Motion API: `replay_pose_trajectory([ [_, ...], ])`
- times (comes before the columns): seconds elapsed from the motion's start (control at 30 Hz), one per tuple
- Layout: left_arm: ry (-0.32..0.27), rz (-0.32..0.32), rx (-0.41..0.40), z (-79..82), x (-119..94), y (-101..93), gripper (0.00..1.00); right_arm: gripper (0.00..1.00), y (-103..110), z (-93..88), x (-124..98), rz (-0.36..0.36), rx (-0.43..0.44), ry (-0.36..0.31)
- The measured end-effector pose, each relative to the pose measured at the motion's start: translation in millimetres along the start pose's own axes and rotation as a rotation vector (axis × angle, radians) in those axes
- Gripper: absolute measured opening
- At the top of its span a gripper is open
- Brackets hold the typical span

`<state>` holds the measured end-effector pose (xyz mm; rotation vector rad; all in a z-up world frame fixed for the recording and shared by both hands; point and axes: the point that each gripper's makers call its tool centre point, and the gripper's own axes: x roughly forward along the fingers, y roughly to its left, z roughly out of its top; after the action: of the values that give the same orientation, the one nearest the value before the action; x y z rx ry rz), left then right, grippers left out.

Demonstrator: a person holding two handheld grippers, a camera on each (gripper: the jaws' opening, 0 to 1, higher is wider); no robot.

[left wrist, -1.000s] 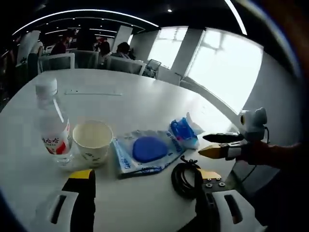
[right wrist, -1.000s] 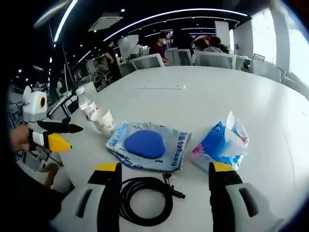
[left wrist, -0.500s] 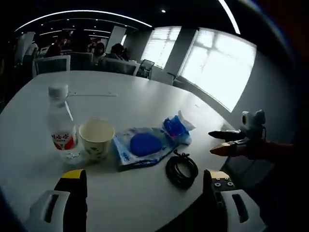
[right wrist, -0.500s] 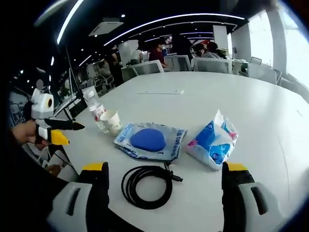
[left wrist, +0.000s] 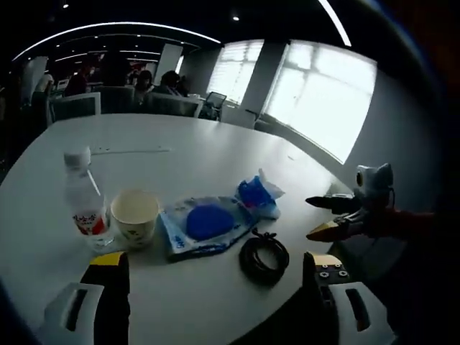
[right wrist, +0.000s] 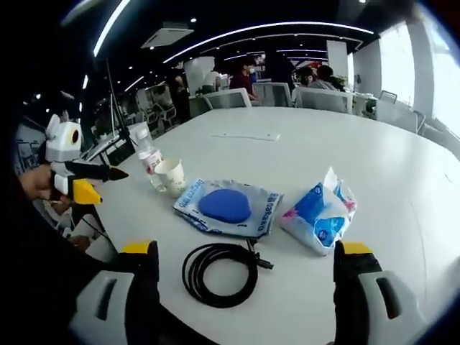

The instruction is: Arrange the tabletop items into an orderly group along one side of the table until the central work area is clear of visible clutter.

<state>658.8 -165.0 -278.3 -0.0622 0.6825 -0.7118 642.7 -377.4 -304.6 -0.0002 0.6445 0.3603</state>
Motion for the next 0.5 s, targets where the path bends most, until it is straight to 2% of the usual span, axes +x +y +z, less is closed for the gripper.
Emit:
replay_pose_trajectory([
  [0.23, 0.022, -0.033, 0.011, -3.3, 14, -22.0, 1.00, 0.98, -9, -0.5, -1, 0.005, -0.022, 0.009],
  [0.5, 0.024, -0.013, 0.021, 6.8, 37, -43.0, 1.00, 0.98, -29, 5.4, -4, 0.018, -0.043, 0.006],
])
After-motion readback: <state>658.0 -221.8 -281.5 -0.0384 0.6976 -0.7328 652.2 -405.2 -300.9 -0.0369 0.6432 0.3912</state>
